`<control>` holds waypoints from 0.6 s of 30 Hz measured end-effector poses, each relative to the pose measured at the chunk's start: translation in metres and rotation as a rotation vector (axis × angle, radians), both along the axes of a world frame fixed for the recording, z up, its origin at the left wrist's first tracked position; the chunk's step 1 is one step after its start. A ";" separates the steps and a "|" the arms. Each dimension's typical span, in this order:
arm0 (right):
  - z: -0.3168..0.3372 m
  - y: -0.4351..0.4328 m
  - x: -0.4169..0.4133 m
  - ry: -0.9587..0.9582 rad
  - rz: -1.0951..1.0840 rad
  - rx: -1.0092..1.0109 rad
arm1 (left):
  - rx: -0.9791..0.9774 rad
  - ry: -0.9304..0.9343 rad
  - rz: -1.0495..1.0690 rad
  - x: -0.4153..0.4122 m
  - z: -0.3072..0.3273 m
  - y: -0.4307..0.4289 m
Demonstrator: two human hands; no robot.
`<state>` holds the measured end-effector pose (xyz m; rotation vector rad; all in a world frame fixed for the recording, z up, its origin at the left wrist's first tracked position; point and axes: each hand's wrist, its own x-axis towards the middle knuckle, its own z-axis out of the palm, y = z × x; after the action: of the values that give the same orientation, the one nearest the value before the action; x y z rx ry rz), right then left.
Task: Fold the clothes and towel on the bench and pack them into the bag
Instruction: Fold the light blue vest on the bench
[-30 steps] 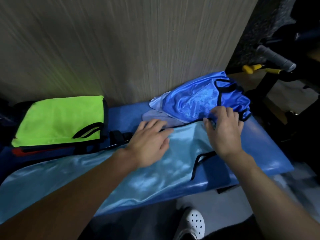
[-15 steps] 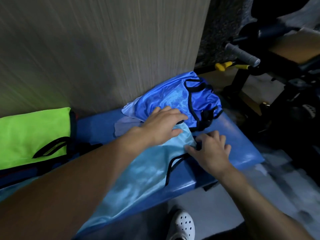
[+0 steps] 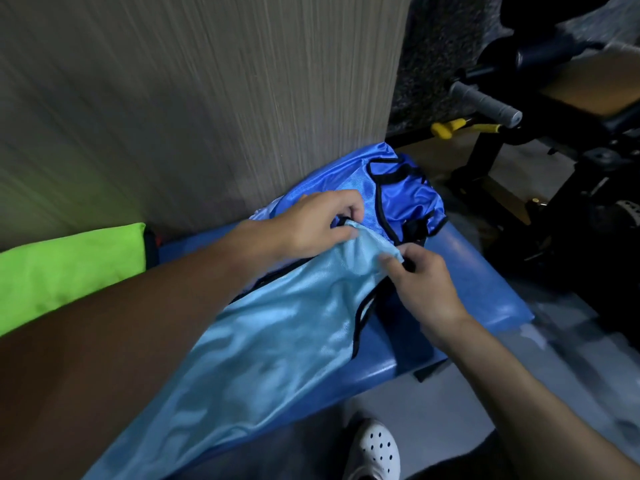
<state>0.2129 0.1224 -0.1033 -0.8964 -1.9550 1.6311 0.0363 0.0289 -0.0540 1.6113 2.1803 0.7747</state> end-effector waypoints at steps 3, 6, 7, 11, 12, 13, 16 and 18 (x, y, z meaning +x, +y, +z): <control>0.003 -0.003 0.004 -0.021 0.156 0.005 | -0.045 0.079 -0.031 -0.006 0.005 -0.006; 0.008 -0.011 0.005 0.015 0.207 0.091 | -0.051 0.145 -0.111 -0.008 0.011 -0.018; 0.009 -0.014 0.005 0.038 0.206 0.119 | -0.039 0.163 -0.122 -0.008 0.014 -0.025; 0.008 -0.038 0.006 0.089 0.224 0.378 | 0.070 0.271 -0.138 -0.004 0.021 -0.061; 0.007 -0.045 0.006 0.100 0.253 0.468 | 0.085 0.298 -0.142 -0.003 0.022 -0.073; 0.005 -0.054 0.006 0.105 0.295 0.571 | 0.089 0.328 -0.138 -0.003 0.021 -0.086; -0.001 -0.082 0.003 0.083 0.423 0.924 | 0.102 0.424 -0.127 -0.003 0.009 -0.128; -0.006 -0.098 0.001 0.056 0.480 1.093 | 0.090 0.488 -0.118 -0.004 -0.006 -0.156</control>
<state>0.2143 0.0246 -0.1091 0.0555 -2.6227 0.4994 0.0321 -0.1270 -0.0597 2.1357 2.3583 0.4860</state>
